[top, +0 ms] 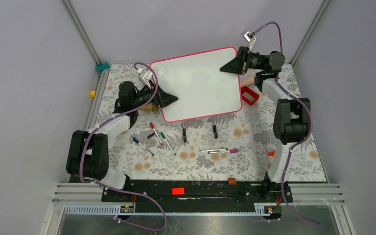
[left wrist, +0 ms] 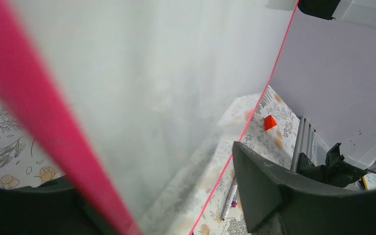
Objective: Write a sentence on the whiteboard
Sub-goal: Set the whiteboard on the whiteboard stand, then pick up the whiteboard marker without the cap from the center of the board.
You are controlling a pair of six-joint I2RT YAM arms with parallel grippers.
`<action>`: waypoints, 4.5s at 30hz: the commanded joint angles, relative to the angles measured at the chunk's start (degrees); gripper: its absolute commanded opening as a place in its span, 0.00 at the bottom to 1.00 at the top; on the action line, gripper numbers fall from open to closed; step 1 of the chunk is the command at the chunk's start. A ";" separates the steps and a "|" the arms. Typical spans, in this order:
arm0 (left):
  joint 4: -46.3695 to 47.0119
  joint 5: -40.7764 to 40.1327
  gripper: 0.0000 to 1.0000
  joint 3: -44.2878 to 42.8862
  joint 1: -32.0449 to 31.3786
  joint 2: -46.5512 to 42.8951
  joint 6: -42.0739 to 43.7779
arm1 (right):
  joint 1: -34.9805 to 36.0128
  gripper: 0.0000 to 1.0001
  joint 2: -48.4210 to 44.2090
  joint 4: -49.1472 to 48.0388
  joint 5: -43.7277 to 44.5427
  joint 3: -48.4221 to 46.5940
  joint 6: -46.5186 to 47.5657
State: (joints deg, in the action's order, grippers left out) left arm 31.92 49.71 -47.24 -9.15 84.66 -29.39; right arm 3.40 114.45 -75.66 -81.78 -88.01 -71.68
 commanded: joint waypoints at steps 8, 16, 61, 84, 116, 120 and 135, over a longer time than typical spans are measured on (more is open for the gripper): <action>-2.45 2.18 0.24 -4.19 0.15 4.94 14.32 | 1.67 0.00 1.28 18.88 10.56 3.75 23.89; -3.53 2.64 0.00 -3.03 -1.16 5.66 19.90 | 1.62 0.00 0.83 27.75 12.07 7.34 35.03; 4.00 -15.41 0.99 9.94 -3.38 -1.79 29.68 | -0.94 0.91 -10.53 41.02 28.34 19.38 50.21; -7.46 -32.97 0.99 23.46 -2.98 -41.30 2.44 | -1.44 0.86 -47.87 69.03 63.58 37.55 42.86; -32.90 -66.36 0.99 40.76 -2.81 -78.30 2.27 | 2.14 0.87 -82.68 87.05 60.91 60.37 37.86; -30.33 -72.53 0.99 42.82 -2.79 -80.46 6.11 | 2.14 0.87 -84.81 86.27 59.75 60.14 37.87; -46.23 -84.31 0.99 35.55 -2.80 -66.51 -12.81 | 2.14 0.87 -81.48 90.97 60.80 55.78 35.55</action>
State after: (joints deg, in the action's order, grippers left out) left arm -20.10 -40.21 -8.01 -11.94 15.27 -48.42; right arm 5.06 32.42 14.83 -21.82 -30.11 -34.30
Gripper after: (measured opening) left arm 0.990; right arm 0.868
